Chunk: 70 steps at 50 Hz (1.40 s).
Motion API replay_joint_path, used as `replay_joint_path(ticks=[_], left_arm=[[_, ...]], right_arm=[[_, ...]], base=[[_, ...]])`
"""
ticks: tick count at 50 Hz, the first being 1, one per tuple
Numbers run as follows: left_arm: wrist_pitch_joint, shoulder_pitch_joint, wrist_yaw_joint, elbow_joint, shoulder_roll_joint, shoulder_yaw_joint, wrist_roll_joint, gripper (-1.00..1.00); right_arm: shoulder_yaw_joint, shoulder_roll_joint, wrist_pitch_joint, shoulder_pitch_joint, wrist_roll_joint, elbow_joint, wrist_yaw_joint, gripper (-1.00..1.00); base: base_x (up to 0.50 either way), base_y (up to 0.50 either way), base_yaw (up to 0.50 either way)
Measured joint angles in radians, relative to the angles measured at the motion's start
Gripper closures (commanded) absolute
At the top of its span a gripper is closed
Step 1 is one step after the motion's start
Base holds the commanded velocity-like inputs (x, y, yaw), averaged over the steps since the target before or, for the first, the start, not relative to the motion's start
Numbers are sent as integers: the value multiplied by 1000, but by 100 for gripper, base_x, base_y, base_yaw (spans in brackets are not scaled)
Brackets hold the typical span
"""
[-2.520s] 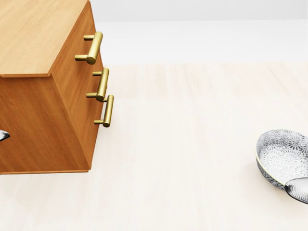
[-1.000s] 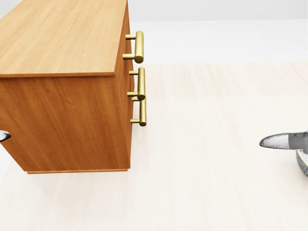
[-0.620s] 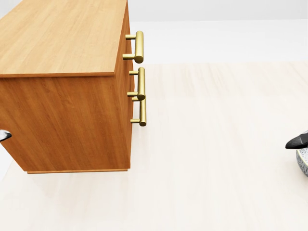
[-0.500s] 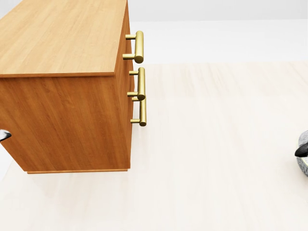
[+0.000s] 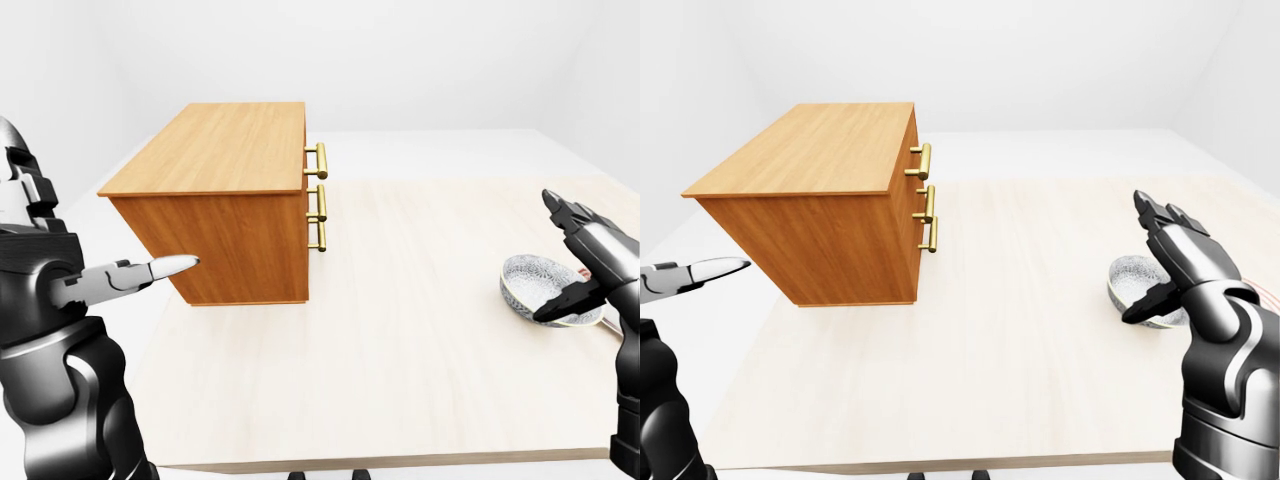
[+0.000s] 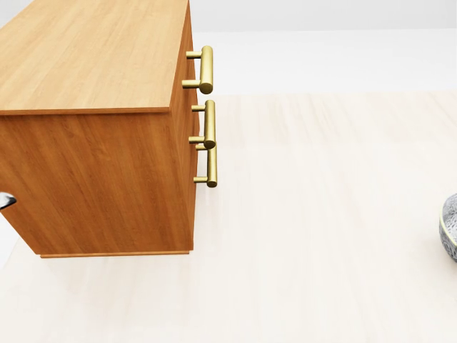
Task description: Put the bowl on top of the cabinet.
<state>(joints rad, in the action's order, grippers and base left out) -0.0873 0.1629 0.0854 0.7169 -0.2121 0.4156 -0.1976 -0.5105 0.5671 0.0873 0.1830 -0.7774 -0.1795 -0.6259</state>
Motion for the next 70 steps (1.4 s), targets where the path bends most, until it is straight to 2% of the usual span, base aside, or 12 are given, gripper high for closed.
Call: replay_joint_path(ticks=[17, 36, 53, 70], left_arm=[[0, -3, -2, -5, 2, -2, 3, -100], [0, -3, -2, 0, 2, -1, 2, -100], [0, -3, -3, -3, 4, -4, 4, -100], [0, -3, -3, 5, 4, -4, 4, -100]], right_arm=[[6, 0, 0, -17, -5, 95, 32, -100], [69, 15, 0, -9, 25, 361, 157, -100], [95, 42, 0, 5, 46, 482, 195, -100], [159, 59, 0, 54, 73, 674, 261, -100]], base=[[0, 0, 0], [0, 0, 0], [0, 0, 0], [0, 0, 0]])
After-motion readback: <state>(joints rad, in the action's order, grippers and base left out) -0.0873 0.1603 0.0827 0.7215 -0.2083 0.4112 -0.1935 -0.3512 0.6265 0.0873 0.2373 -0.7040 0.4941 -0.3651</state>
